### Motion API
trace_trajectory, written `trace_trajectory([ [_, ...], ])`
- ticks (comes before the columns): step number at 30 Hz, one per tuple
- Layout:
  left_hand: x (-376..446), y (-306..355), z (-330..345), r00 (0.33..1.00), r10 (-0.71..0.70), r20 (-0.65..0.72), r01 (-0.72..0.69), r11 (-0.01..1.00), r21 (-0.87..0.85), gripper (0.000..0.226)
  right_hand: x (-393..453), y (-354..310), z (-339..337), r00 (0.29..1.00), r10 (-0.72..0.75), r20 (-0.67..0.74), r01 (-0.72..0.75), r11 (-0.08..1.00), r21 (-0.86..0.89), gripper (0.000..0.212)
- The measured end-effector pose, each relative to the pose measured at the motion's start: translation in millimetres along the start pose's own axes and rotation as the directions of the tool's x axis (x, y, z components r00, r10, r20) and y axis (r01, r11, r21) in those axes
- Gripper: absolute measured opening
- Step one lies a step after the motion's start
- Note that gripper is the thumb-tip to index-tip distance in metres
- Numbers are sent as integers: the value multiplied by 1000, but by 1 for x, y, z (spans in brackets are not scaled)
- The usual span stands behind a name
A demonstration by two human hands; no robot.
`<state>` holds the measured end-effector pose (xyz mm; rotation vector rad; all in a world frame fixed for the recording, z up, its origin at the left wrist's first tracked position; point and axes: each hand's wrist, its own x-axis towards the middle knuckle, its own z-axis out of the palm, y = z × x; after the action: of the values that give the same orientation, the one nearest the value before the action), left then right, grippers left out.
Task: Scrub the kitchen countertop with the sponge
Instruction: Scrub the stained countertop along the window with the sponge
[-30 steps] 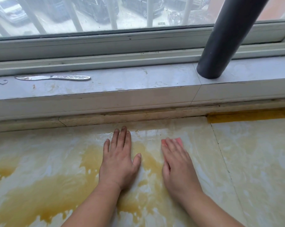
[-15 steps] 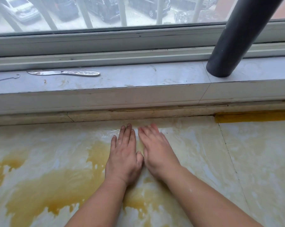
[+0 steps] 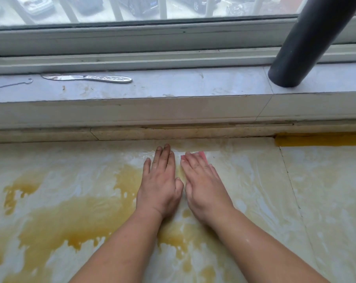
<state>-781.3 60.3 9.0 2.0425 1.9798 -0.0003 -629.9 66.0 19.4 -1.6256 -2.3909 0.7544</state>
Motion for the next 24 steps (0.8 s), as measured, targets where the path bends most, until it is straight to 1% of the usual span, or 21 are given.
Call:
trace_trajectory([
  [3,1,0,0,1000,2,-2,-2,1000,1,88,-24,-1,7,1000,9,-2,-9,1000,-13,63],
  [6,3,-1,1,1000,8,-3,-8,1000,27,79,-85,5,20,999,-12,-35,9,997,-78,64],
  [8,-1,-1,0,1000,16,24,-17,999,28,76,-118,7,26,999,8,-42,-13,994,-105,64],
  [10,-18,0,1,998,16,57,-18,999,40,78,-123,7,27,999,48,-24,-50,994,-96,64],
  [12,-51,3,10,996,15,88,-20,998,58,81,-108,1,24,996,93,2,-92,994,-61,66],
  [14,-88,8,23,994,-3,111,-5,998,63,82,-96,-5,21,991,131,33,-128,989,-79,68],
  [16,-107,13,33,992,-26,120,18,998,65,83,-109,-6,22,991,124,50,-119,989,-90,69],
  [19,-110,17,40,993,-47,106,41,997,58,83,-166,-6,29,996,82,40,-76,989,-124,70],
  [21,-108,18,43,995,-47,89,41,997,68,83,-193,-7,35,996,86,38,-80,988,-135,71],
  [24,-109,17,44,995,-54,84,47,996,81,83,-169,-5,33,991,132,40,-126,984,-127,70],
])
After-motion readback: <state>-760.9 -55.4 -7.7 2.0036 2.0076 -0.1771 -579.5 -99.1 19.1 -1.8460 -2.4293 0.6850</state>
